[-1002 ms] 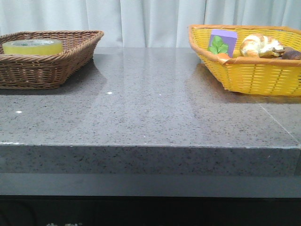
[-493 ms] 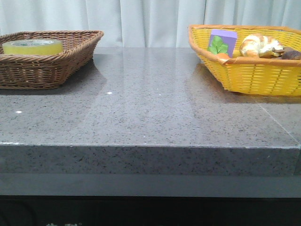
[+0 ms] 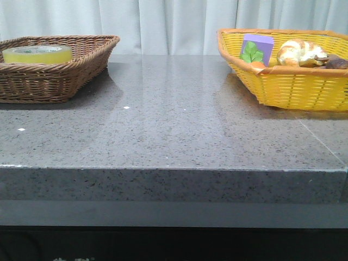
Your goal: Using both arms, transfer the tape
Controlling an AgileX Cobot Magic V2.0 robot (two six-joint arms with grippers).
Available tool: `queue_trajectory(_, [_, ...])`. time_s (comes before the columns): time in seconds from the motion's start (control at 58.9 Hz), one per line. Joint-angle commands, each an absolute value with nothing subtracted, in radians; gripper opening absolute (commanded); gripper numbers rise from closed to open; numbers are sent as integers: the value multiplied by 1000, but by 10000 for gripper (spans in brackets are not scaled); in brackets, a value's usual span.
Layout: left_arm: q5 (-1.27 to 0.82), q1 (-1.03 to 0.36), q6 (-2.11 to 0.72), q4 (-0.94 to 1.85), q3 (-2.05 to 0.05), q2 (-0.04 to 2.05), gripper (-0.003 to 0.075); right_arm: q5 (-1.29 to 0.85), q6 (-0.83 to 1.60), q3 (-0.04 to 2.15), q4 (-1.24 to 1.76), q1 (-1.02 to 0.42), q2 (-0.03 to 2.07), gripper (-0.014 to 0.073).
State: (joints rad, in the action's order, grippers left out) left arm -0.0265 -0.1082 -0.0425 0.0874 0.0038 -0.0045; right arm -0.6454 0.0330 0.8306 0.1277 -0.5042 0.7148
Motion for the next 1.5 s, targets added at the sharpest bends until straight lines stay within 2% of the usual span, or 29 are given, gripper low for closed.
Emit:
queue_trajectory(0.0, [74, -114, -31, 87, 10, -26, -20, -585, 35, 856, 126, -498, 710, -67])
queue_trajectory(0.968, [74, -114, -31, 87, 10, -22, -20, -583, 35, 847, 123, -493, 697, -67])
queue_trajectory(1.172, [74, -114, -31, 87, 10, -22, -20, -416, 49, 701, 116, -290, 556, -67])
queue_trajectory(1.478, [74, -114, -31, 87, 10, -22, -20, -91, 54, 327, 38, -49, 230, -67])
